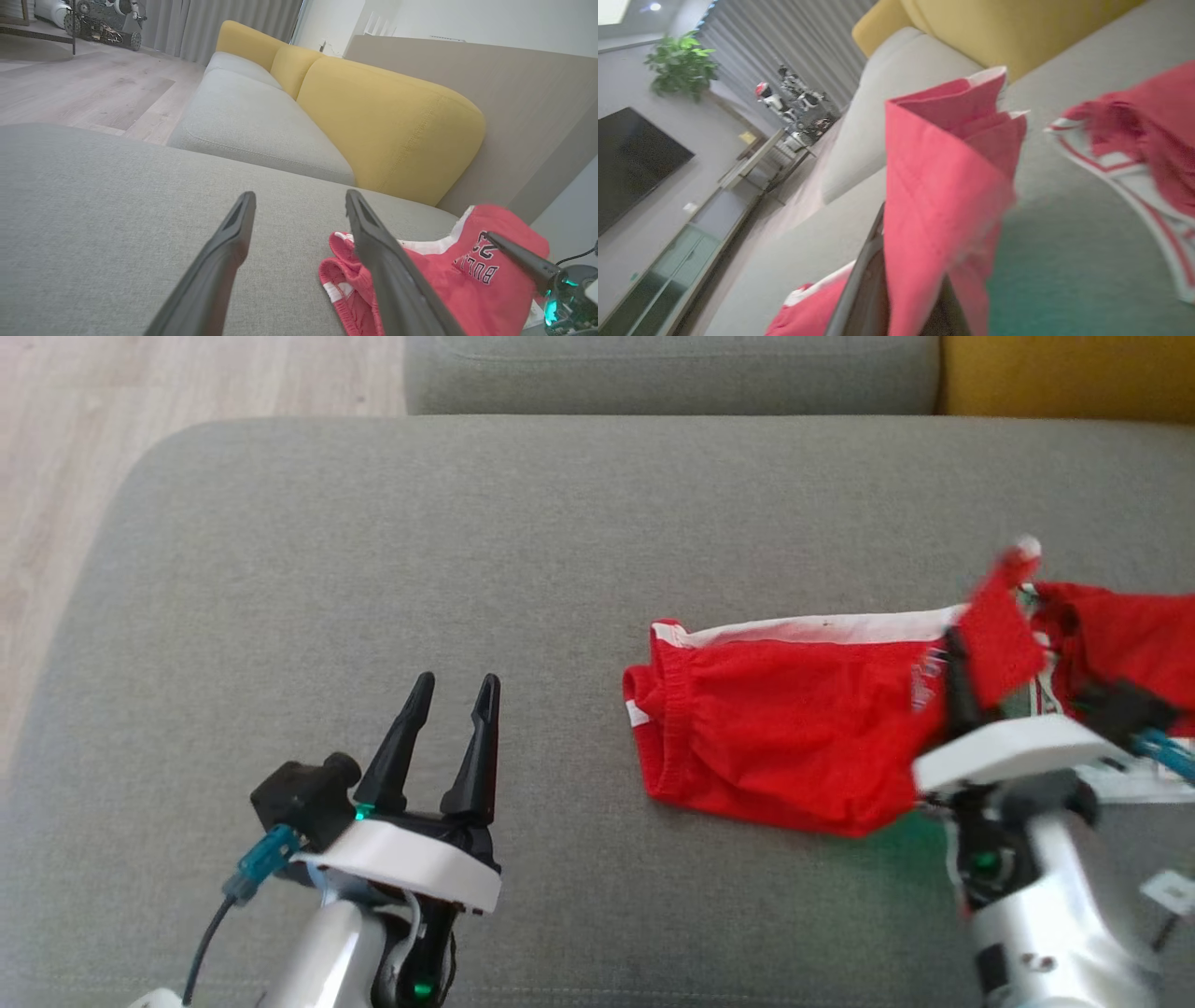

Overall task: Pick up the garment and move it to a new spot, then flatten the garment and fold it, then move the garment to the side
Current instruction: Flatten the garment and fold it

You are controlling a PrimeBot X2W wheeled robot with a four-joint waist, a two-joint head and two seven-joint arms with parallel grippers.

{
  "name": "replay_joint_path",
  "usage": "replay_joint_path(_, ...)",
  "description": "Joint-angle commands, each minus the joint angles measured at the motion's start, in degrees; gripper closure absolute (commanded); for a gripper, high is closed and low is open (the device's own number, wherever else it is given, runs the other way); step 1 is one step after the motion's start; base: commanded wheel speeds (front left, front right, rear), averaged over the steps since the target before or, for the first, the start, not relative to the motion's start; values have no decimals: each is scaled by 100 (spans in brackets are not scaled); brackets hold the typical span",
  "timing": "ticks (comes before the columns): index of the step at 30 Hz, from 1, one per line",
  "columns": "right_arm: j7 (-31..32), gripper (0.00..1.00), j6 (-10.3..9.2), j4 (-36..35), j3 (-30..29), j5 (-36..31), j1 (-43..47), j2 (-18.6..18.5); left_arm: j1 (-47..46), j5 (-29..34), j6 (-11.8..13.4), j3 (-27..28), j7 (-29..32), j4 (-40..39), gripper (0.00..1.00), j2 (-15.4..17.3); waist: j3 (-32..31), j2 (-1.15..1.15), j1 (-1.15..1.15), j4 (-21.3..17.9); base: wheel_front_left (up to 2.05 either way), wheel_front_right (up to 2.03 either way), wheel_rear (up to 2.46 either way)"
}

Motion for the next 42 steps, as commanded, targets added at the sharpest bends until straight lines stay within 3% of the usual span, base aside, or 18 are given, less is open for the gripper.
replay_joint_path(1, -86, 100, -5, -258, 257, 35, -180, -9, -75, 19, -2, 166, -44, -162, 0, 10, -43, 0, 0, 43, 0, 0, 0)
replay_joint_path(9, -202, 100, -5, -774, 1696, 203, 86, -9, 29, 9, 23, 175, -44, -126, 0, 10, -181, 0, 0, 195, 0, 0, 0)
replay_joint_path(20, -195, 100, -5, -479, 2824, 90, 43, -31, 61, -36, 58, 123, -44, -134, 0, 10, -185, 0, 0, 407, 0, 0, 0)
replay_joint_path(21, -171, 58, -5, -408, 2898, 85, 35, -37, 64, -38, 58, 113, -44, -129, 0, 10, -180, 0, 0, 427, 0, 0, 0)
replay_joint_path(22, -162, 0, -5, -357, 2985, 59, 14, -50, 65, -43, 59, 106, -44, -126, 0, 10, -171, 0, 0, 444, 0, 0, 0)
replay_joint_path(30, -359, 0, -5, -175, 3474, 55, -170, -66, 53, -87, 94, 111, -44, -132, 0, 10, -55, 0, 0, 493, 0, 0, 0)
replay_joint_path(37, 1, 0, -5, 612, 3774, 93, -349, -55, -11, -122, 111, 76, -44, -147, 0, 10, 60, 0, 0, 447, 0, 0, 0)
replay_joint_path(42, -125, 0, -5, 775, 3872, 130, -543, -40, -38, -118, 128, 154, -44, -158, 0, 10, 88, 0, 0, 289, 0, 0, 0)
